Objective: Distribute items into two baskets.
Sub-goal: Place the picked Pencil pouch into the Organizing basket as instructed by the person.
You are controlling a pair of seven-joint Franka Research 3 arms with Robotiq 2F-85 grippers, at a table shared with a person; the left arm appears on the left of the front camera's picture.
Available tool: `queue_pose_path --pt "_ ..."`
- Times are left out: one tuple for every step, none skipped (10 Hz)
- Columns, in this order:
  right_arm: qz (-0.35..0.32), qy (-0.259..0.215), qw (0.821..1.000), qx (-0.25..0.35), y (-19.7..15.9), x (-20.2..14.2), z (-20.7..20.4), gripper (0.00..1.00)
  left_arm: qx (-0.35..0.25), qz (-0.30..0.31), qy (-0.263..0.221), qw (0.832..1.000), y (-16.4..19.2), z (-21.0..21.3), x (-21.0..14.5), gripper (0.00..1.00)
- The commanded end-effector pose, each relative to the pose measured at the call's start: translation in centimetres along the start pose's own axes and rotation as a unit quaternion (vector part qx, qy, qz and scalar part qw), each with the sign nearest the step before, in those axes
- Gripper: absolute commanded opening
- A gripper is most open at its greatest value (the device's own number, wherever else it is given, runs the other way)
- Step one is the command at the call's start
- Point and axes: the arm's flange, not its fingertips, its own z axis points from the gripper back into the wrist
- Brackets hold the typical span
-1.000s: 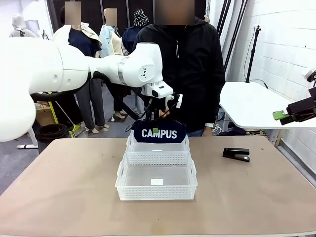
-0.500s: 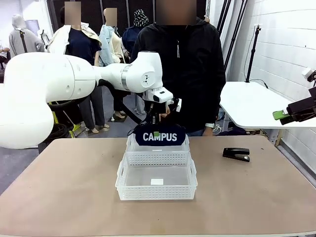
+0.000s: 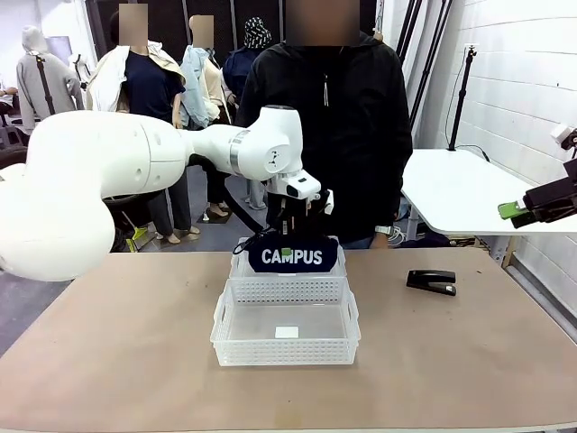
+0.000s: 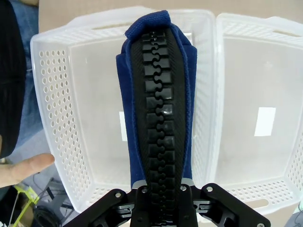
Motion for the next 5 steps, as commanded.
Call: queue_pose_path --pt "0.000 -0.001 1.000 0.002 0.0 -0.1 -0.1 1.00 0.018 0.013 0.013 1.000 0.9 0.3 1.0 0.00" --pt "0.000 -0.001 1.000 0.002 0.0 -0.1 -0.1 1.00 0.017 0.014 0.011 1.000 0.9 0.0 1.0 0.00" --pt "0.000 -0.001 1.000 0.002 0.0 -0.1 -0.1 1.00 0.009 0.014 0.004 1.000 0.6 -0.5 1.1 0.00" --pt "0.000 -0.001 1.000 0.002 0.0 -0.1 -0.1 1.00 0.005 0.013 0.005 1.000 0.4 -0.9 1.0 0.00" --pt "0.000 -0.001 1.000 0.002 0.0 -0.1 -0.1 1.00 -0.006 0.012 -0.003 1.000 0.5 -1.3 0.8 0.00"
